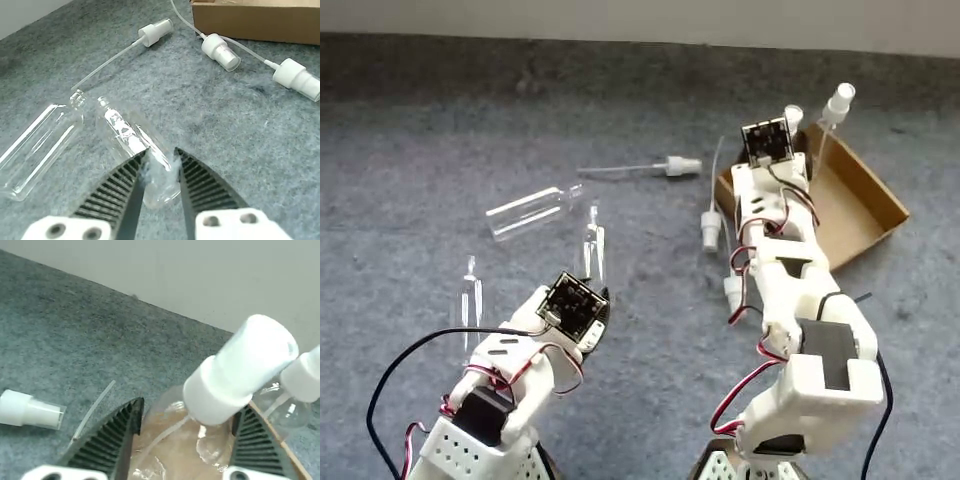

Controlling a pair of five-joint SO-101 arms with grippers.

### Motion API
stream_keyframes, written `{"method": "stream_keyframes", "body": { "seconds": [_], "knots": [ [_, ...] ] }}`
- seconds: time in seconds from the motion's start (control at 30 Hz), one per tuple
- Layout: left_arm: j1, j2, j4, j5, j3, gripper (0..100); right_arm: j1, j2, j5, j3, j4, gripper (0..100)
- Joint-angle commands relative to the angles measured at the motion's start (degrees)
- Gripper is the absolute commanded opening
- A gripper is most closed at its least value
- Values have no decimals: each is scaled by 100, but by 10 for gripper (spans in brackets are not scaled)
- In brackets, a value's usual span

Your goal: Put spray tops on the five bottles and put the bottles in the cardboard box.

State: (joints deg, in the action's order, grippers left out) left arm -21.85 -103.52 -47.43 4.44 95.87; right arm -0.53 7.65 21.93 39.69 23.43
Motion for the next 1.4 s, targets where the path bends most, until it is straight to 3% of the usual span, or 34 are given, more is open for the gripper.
{"method": "stream_keyframes", "body": {
  "seconds": [0.0, 0.7, 1.37],
  "knots": [
    [48, -22, -18, 35, 119, 41, 13, -110, 53, -303, 75, 258],
    [57, -22, -18, 35, 119, 41, 4, -365, 62, -286, 57, 322],
    [119, -40, 0, 35, 119, 41, -101, -3662, 62, -259, -2791, 322]
  ]
}}
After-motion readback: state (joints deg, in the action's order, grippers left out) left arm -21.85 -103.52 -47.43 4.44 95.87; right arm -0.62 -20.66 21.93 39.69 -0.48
